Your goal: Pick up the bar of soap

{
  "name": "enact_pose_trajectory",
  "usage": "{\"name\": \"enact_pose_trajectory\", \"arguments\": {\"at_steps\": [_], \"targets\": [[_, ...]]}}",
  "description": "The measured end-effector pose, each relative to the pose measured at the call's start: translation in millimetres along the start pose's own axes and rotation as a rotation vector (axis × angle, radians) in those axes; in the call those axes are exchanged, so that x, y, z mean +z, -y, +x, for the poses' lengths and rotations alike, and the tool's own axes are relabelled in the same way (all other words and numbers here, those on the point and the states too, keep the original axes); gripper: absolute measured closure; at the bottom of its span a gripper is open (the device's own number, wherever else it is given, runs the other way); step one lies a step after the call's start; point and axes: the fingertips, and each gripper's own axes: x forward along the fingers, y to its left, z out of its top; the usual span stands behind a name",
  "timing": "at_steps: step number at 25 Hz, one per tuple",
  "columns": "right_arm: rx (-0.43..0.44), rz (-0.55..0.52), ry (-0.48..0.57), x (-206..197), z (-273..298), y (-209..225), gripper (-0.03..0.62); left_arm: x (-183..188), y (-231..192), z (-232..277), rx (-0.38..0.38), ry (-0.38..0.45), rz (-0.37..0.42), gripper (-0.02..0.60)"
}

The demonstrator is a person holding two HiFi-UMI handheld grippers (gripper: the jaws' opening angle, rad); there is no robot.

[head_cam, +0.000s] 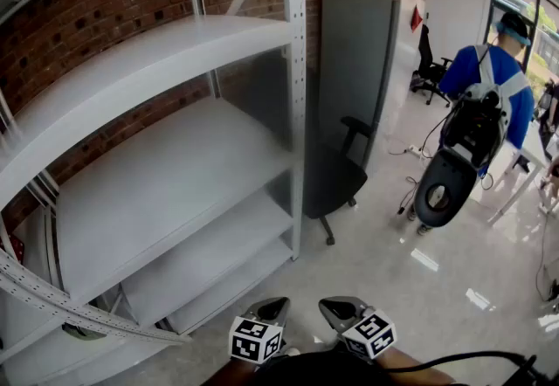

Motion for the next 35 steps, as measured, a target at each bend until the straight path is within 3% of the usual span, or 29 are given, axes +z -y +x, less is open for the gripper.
{"name": "enact_pose_trajectory", "arguments": {"at_steps": [6, 12, 24, 35], "targets": [[-0.008, -0.010, -0.009, -4, 2, -8, 0.588, -7, -3, -4, -0.012, 0.009, -0.009, 0.574], [-0.131, 0.047, 0.013, -17, -33, 5, 0.588, -11, 20, 22, -0.109, -0.039, 0.021, 0.574], [-0.383, 0.191, 0.049, -49, -115, 30, 0.588, -15, 106, 68, -0.363, -0.141, 0.179, 0.574], [-0.522, 0.255, 0.138, -74, -214, 70, 0.588, -15, 198, 104, -0.444, -0.166, 0.278, 0.574]]}}
